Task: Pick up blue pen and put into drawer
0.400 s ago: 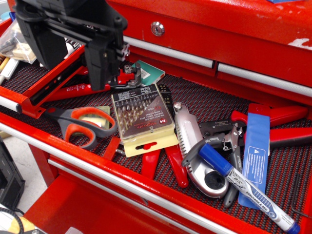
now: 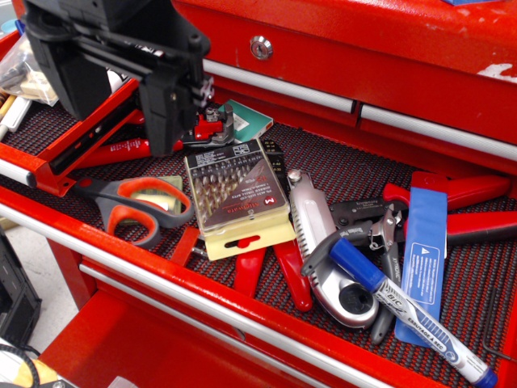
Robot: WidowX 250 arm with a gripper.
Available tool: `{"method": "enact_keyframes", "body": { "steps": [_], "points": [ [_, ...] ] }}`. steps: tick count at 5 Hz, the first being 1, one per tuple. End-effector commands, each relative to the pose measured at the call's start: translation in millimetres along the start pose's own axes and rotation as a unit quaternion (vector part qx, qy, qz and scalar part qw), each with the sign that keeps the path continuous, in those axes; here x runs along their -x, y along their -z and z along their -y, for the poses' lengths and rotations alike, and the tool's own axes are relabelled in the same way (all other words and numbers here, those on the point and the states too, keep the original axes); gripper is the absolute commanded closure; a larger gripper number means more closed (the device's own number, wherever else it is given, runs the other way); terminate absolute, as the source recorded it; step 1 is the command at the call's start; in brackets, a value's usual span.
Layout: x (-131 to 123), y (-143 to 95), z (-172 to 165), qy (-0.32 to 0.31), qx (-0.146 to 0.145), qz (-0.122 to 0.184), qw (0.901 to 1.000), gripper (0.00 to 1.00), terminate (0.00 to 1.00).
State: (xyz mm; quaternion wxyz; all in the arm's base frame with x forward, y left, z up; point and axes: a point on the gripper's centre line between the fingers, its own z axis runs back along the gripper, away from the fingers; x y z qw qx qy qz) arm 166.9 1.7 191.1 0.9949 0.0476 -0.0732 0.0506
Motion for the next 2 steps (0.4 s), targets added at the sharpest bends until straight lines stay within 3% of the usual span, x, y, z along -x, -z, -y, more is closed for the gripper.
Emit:
{"method": "enact_keyframes", "body": {
  "steps": [1,2],
  "points": [
    [-27,7,74,-0.214,-0.050,-0.009,0.9754,0.00,0.00],
    [-48,21,114,-0.334,-0.082,0.015,0.9389,0.00,0.00]
  ]
}}
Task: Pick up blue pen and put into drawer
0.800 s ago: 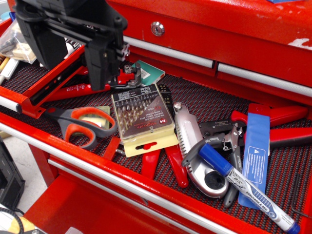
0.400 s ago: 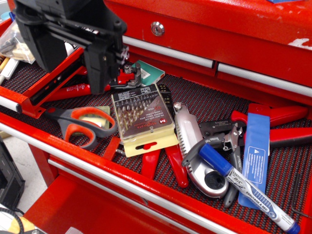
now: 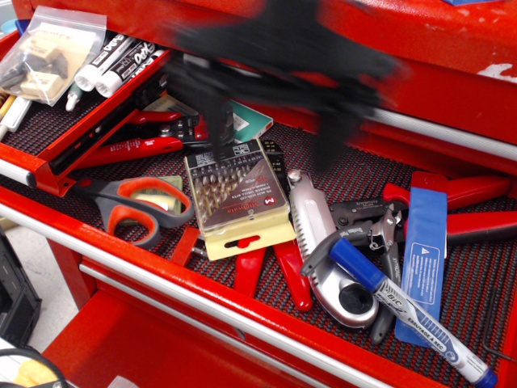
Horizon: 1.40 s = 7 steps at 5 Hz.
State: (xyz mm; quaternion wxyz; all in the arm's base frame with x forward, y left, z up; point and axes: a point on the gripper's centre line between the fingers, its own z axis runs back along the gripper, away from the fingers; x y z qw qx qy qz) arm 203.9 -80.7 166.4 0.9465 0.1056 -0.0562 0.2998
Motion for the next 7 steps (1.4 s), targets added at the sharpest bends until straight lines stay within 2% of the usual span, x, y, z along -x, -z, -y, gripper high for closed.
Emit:
{"method": "enact_keyframes", "body": {
  "steps": [1,2,4,5,6,7],
  "points": [
    [-5,11,63,-0.217,0.003,-0.011,0.9762,0.00,0.00],
    [3,27,78,-0.264,0.019,-0.031,0.9639,0.00,0.00],
    [26,56,95,-0.294,0.064,-0.053,0.9522,0.00,0.00],
    [33,76,97,-0.303,0.083,-0.080,0.9461,0.00,0.00],
    [35,91,102,-0.304,0.094,-0.084,0.9444,0.00,0.00],
    [36,101,107,-0.328,0.094,-0.074,0.9371,0.00,0.00]
  ]
}}
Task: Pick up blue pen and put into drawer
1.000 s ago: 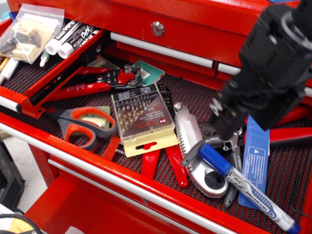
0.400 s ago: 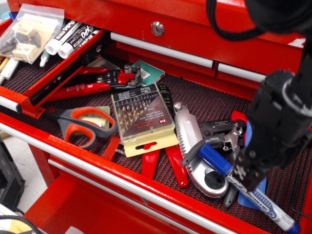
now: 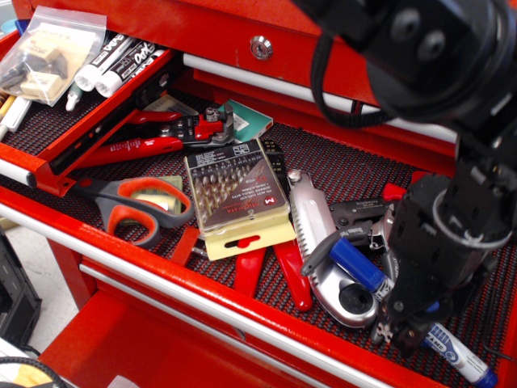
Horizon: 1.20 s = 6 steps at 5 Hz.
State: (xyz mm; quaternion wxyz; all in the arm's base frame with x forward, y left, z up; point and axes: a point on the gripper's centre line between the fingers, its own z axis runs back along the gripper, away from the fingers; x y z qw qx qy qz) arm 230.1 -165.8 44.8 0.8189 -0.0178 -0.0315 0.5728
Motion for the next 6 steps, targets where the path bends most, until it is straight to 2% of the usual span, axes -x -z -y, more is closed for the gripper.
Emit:
{"method": "enact_keyframes", "body": {
  "steps": [1,2,3,4,5,6],
  "points": [
    [-5,7,9,-0.051,0.021,0.017,0.9983,1.00,0.00],
    [-9,2,9,-0.043,0.013,0.010,0.9989,1.00,0.00],
    [-31,-32,9,-0.016,-0.020,0.016,0.9995,1.00,0.00],
    [-61,-70,4,0.035,-0.051,0.019,0.9979,1.00,0.00],
    [-96,-101,-10,0.075,-0.069,0.036,0.9941,1.00,0.00],
    [-136,-120,-27,0.102,-0.071,0.070,0.9898,1.00,0.00]
  ]
}}
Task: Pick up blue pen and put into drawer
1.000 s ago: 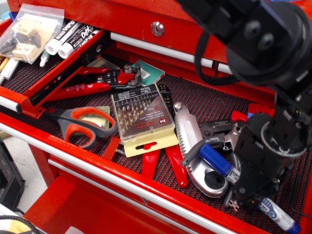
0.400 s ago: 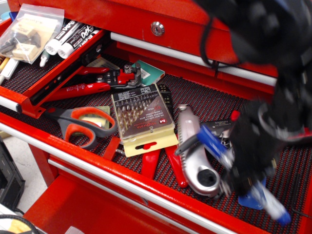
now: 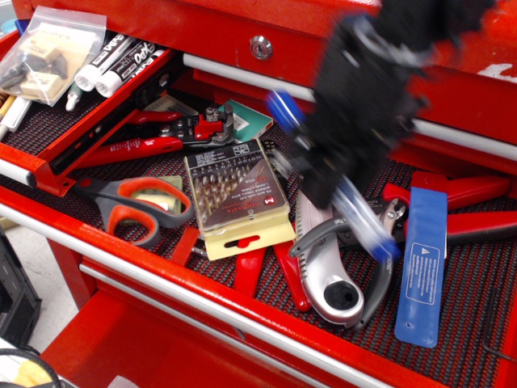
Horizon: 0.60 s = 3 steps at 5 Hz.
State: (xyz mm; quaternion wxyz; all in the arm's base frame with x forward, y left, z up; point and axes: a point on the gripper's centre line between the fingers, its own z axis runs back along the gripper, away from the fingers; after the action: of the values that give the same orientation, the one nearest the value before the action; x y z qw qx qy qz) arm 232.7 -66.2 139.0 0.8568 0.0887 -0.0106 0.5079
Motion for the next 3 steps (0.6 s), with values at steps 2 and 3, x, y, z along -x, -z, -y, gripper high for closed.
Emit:
{"method": "enact_keyframes", "body": {
  "steps": [2,3],
  "points": [
    [-123,-23,-65,0.109,0.042,0.052,0.9918,1.00,0.00],
    [-166,-21,-90,0.135,0.055,0.075,0.9864,1.00,0.00]
  ]
}}
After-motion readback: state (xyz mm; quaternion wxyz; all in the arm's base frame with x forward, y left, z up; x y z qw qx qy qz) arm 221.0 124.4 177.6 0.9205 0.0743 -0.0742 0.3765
